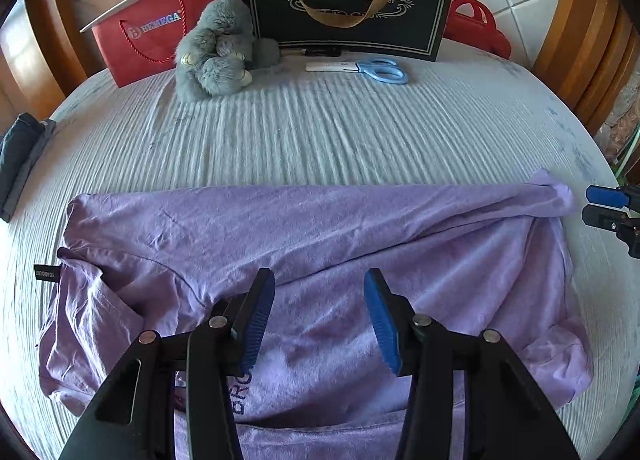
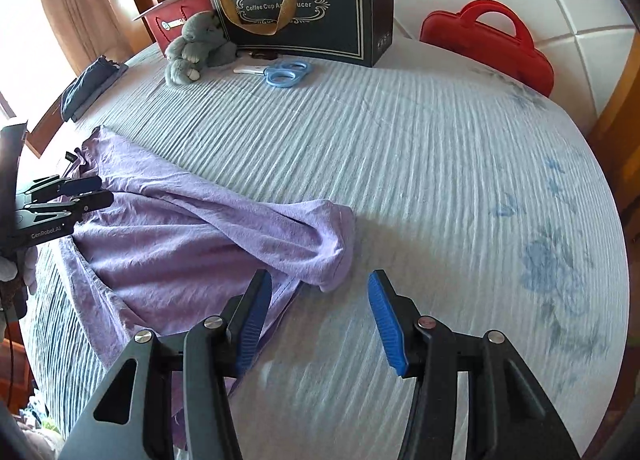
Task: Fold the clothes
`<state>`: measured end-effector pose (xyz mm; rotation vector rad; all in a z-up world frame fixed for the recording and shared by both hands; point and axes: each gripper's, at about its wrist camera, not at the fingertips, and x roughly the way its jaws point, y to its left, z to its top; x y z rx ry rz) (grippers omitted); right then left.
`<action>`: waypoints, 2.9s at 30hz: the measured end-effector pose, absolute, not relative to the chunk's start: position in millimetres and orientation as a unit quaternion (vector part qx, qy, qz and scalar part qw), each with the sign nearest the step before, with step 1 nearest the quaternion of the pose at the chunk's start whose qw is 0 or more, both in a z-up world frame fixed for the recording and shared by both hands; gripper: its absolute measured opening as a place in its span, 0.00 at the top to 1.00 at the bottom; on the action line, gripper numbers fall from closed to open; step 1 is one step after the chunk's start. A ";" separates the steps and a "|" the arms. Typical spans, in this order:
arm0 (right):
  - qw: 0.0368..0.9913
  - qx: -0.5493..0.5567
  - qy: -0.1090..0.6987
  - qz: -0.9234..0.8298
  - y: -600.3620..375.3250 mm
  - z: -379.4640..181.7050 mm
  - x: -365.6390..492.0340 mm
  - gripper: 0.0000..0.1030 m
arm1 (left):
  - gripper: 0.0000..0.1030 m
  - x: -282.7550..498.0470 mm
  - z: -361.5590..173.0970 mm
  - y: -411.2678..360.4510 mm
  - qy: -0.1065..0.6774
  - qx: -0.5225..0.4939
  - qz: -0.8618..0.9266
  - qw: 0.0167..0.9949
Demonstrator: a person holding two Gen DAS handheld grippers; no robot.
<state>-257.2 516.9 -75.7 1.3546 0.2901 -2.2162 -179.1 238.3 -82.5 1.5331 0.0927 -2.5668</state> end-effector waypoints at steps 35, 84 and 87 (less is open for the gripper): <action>0.671 0.303 0.392 -0.552 497.3 -108.4 -283.9 0.25 | 0.22 -103.0 -104.6 467.2 0.284 0.429 -0.747 0.421; 0.672 0.381 0.290 -0.565 550.8 -72.4 -214.5 0.87 | 0.90 -22.3 -35.0 508.4 0.221 0.449 -0.789 0.356; 0.672 0.385 0.288 -0.562 562.9 -60.4 -204.6 0.87 | 0.90 -5.3 -24.7 515.3 0.221 0.454 -0.791 0.346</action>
